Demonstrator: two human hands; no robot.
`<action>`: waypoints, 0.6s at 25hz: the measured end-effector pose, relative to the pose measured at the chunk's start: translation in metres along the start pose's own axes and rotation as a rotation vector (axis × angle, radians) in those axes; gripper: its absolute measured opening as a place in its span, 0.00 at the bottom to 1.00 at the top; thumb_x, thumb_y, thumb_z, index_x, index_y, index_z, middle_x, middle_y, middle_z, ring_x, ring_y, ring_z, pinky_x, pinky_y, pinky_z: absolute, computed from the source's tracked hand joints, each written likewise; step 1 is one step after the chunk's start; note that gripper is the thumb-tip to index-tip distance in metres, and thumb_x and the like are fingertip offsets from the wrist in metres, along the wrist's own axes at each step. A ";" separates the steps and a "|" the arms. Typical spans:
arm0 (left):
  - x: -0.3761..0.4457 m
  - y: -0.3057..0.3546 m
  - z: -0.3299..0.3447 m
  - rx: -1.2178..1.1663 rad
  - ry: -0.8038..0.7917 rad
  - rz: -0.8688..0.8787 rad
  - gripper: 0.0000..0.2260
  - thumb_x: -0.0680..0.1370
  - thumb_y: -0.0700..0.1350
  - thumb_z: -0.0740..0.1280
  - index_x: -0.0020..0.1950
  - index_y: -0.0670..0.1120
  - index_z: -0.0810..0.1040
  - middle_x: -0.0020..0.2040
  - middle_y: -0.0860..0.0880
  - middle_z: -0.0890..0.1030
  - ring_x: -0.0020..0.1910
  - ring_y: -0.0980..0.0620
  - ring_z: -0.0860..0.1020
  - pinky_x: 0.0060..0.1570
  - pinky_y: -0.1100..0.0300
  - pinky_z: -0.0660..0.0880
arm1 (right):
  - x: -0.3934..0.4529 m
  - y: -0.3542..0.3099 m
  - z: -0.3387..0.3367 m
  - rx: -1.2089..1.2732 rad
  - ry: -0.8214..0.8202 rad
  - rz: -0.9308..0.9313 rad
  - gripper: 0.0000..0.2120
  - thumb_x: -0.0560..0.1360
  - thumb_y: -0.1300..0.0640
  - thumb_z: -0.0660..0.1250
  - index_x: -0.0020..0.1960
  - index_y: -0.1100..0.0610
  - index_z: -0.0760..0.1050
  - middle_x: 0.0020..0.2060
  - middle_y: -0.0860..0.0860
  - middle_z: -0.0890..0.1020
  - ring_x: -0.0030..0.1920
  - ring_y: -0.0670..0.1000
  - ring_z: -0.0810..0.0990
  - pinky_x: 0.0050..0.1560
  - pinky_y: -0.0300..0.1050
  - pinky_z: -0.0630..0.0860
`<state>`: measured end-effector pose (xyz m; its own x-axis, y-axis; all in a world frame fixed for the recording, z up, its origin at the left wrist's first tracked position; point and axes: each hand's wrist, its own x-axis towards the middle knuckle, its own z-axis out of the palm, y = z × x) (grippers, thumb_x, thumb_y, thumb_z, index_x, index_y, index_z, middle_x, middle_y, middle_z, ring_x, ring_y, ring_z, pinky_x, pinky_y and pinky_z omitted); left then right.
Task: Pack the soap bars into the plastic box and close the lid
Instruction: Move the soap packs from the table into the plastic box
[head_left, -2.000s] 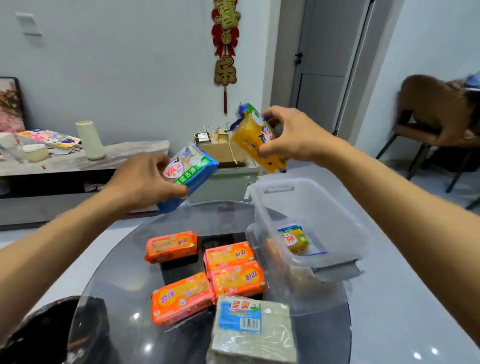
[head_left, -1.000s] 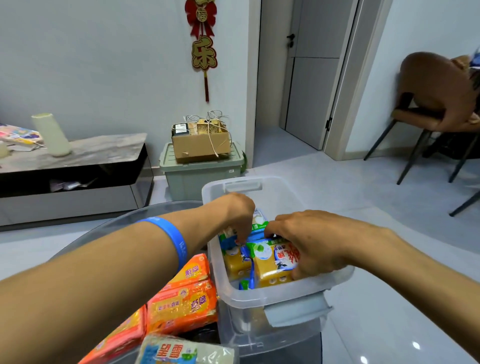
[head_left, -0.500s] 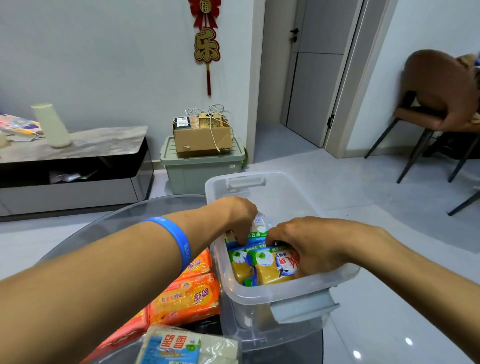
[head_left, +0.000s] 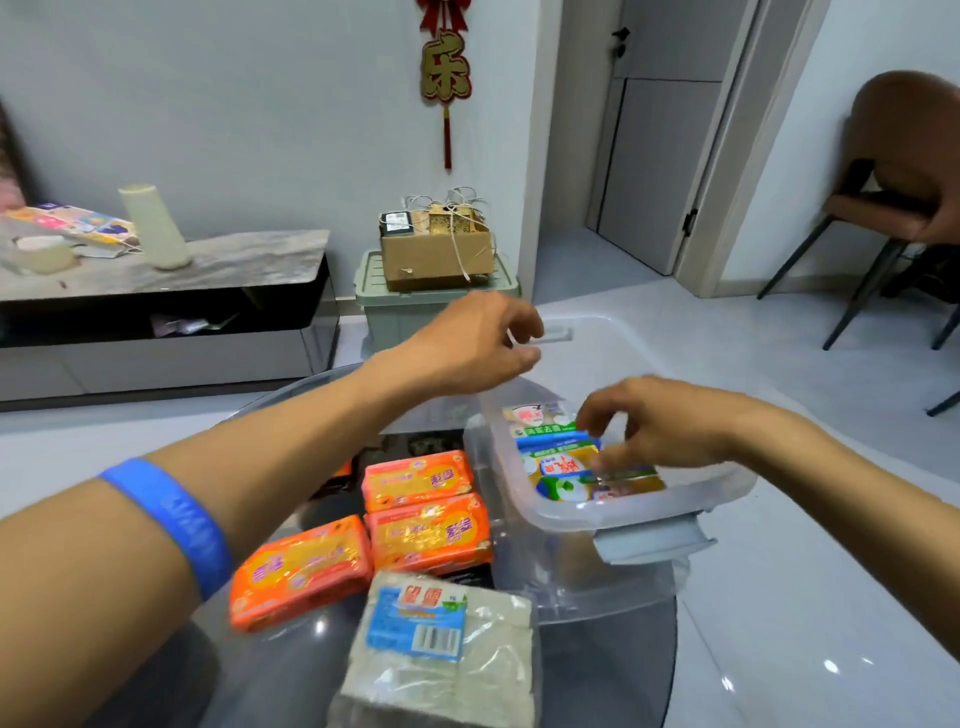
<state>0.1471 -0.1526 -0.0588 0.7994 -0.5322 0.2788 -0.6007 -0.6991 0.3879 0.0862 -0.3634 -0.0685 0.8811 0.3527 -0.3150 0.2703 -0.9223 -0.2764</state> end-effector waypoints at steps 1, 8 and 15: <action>-0.022 -0.008 -0.011 -0.047 0.048 -0.022 0.11 0.76 0.49 0.69 0.56 0.47 0.82 0.48 0.52 0.83 0.44 0.55 0.81 0.43 0.61 0.77 | -0.006 -0.007 -0.002 0.002 0.148 -0.013 0.16 0.73 0.46 0.72 0.59 0.46 0.76 0.53 0.42 0.80 0.42 0.39 0.77 0.42 0.38 0.72; -0.186 -0.079 -0.021 0.337 -0.540 -0.349 0.14 0.71 0.54 0.71 0.52 0.48 0.78 0.47 0.50 0.81 0.45 0.48 0.78 0.43 0.55 0.75 | -0.015 -0.142 0.067 -0.151 0.509 -0.412 0.12 0.72 0.51 0.65 0.54 0.50 0.78 0.51 0.48 0.83 0.49 0.53 0.80 0.45 0.49 0.77; -0.221 -0.107 0.021 0.426 -0.466 -0.386 0.25 0.65 0.58 0.73 0.57 0.50 0.74 0.53 0.49 0.77 0.50 0.47 0.77 0.44 0.55 0.75 | 0.071 -0.162 0.110 -0.492 -0.045 -0.111 0.21 0.72 0.58 0.69 0.65 0.56 0.73 0.61 0.55 0.75 0.56 0.59 0.79 0.42 0.47 0.72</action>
<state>0.0350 0.0300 -0.1801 0.9237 -0.2925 -0.2473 -0.3064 -0.9517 -0.0186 0.0619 -0.1716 -0.1454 0.8222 0.4494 -0.3494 0.5216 -0.8405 0.1464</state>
